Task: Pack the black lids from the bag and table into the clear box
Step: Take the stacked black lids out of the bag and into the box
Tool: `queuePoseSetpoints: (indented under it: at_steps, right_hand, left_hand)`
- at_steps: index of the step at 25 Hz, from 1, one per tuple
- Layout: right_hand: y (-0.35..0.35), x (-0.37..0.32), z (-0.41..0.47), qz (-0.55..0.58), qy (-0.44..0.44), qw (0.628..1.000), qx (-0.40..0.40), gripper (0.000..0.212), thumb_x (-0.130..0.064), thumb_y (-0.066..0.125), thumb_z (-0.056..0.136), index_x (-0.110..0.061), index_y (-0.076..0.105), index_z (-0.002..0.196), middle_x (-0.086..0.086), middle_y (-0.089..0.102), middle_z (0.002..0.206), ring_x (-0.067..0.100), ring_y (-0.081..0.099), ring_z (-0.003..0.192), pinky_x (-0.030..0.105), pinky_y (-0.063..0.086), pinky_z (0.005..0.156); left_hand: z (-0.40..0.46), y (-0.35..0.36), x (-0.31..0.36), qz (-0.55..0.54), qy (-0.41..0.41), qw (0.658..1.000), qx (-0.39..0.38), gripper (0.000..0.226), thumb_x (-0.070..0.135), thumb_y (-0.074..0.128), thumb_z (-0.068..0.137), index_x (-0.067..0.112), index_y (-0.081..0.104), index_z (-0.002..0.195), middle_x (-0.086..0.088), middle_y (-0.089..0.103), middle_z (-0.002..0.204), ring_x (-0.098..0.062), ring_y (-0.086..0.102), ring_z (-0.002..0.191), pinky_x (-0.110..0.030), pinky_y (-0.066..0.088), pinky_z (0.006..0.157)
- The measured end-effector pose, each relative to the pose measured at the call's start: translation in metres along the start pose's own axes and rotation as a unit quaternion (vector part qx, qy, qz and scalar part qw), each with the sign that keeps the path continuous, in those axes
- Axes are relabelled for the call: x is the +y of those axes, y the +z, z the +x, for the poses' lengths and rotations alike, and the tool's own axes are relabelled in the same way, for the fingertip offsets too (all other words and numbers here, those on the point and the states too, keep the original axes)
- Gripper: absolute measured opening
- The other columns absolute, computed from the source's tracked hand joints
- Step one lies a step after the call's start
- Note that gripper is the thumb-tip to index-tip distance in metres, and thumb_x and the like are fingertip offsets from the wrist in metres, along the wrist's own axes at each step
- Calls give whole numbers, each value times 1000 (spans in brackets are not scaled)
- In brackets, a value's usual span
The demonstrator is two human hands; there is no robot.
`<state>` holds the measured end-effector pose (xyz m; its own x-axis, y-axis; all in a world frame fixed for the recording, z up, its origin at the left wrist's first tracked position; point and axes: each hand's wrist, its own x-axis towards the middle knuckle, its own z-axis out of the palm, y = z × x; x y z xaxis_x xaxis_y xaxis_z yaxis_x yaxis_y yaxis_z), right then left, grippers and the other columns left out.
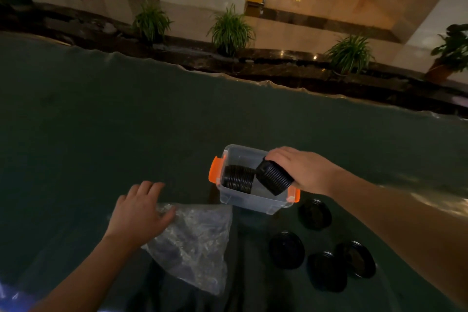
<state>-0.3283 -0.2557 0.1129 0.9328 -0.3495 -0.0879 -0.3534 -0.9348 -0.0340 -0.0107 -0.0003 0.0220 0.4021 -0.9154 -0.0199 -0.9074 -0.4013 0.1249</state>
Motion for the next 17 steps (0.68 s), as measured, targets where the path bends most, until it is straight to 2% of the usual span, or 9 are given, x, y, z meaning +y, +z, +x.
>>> queuePoseSetpoints:
  at_steps: [2, 5, 7, 10, 13, 17]
  right_hand:
    - [9, 9, 8, -11, -18, 1000, -19, 67, -12, 78, 82, -25, 43, 138, -1, 49, 143, 17, 45, 131, 38, 55, 93]
    - [25, 20, 20, -59, -16, 997, -52, 77, -13, 78, 81, -35, 36, 142, 3, 35, 148, 22, 48, 122, 35, 58, 85]
    - [36, 25, 25, -72, -7, 995, -71, 78, -17, 78, 81, -42, 34, 140, 4, 34, 143, 20, 53, 109, 32, 59, 79]
    - [53, 32, 32, -77, -1, 992, -103, 79, -18, 77, 83, -47, 32, 141, 4, 35, 140, 18, 55, 104, 32, 59, 77]
    - [70, 36, 37, -69, 13, 988, -136, 87, -12, 79, 78, -46, 30, 141, 3, 34, 139, 21, 55, 107, 35, 59, 77]
    - [86, 36, 49, -56, 8, 982, -180, 95, -9, 85, 69, -37, 28, 140, 2, 39, 133, 19, 58, 93, 37, 58, 75]
  left_hand:
    - [6, -3, 22, -15, 28, 999, 1, 72, 69, 44, 81, 23, 49, 136, -3, 57, 129, -27, 56, 117, -48, 52, 89]
    - [17, -3, 49, -32, 60, 998, 1, 67, 63, 50, 85, 23, 47, 138, -2, 54, 135, -25, 51, 124, -46, 49, 94]
    - [21, -3, 64, -38, 82, 996, 6, 64, 63, 50, 86, 25, 46, 138, -1, 54, 133, -24, 52, 123, -45, 49, 94]
    - [27, -1, 80, -56, 115, 992, 11, 59, 63, 45, 86, 27, 46, 133, 0, 56, 129, -23, 55, 118, -45, 51, 90]
    - [34, 6, 93, -60, 131, 990, -3, 59, 63, 47, 86, 28, 42, 133, 0, 52, 135, -23, 51, 124, -46, 51, 94]
    - [44, 14, 106, -51, 139, 989, -26, 66, 64, 47, 87, 27, 35, 140, -2, 47, 144, -26, 44, 133, -50, 48, 101]
